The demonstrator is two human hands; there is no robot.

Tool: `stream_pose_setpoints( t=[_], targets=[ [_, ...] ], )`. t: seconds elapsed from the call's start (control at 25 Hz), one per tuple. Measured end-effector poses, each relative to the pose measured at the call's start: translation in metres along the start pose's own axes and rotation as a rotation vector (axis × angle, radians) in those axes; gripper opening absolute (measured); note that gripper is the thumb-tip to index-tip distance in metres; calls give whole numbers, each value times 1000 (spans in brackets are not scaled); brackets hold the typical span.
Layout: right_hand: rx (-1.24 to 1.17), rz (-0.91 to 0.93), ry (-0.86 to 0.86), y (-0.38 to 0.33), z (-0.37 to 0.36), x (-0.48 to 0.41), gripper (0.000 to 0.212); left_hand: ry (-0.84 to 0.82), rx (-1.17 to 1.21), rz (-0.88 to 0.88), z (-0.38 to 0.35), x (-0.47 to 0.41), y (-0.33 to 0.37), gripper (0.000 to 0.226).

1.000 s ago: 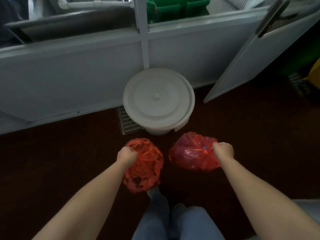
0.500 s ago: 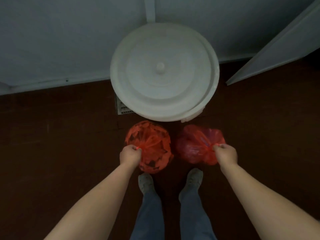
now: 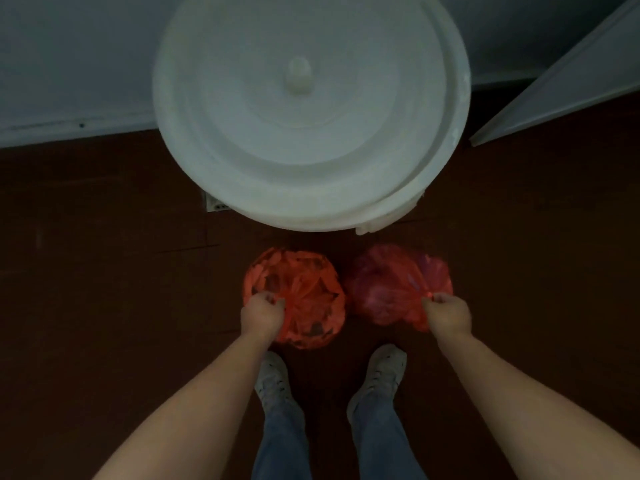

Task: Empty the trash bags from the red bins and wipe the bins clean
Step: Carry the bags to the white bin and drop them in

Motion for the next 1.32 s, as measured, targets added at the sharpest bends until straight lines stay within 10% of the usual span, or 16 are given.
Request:
stream_pose_setpoints(
  t=[0.68, 1.32],
  targets=[
    [36, 9, -41, -17, 15, -8, 34, -156, -215, -447, -5, 30, 65, 67],
    [-107, 323, -81, -236, 149, 16, 49, 91, -128, -627, 169, 45, 282, 54]
  ],
)
Point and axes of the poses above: each hand's wrist, its own x-axis away from the middle knuckle, its own z-axis out of the back of the hand, y = z × x, the point moved 6 cm from there along -x, towards the middle knuckle, and after that the axes turned 14 degrees about y, right-handed, at the moved point
